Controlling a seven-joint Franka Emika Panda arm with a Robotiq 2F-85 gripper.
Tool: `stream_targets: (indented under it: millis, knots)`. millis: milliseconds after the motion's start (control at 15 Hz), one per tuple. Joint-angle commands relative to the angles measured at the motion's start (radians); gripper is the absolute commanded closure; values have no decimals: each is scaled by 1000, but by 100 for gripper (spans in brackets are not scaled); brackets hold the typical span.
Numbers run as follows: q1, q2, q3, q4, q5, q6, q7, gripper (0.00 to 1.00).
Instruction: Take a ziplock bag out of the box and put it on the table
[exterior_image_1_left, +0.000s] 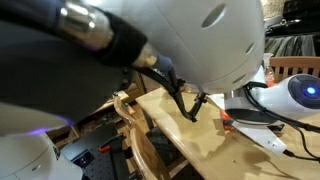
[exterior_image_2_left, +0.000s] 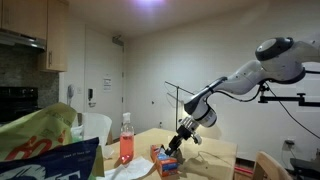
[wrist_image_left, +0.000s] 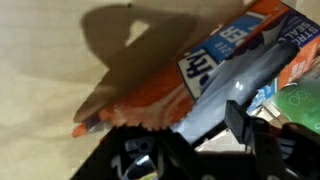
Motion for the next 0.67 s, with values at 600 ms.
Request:
stream_targets:
  millis: [600]
  knots:
    - [-12, -35, 31, -74, -13, 40, -48, 0]
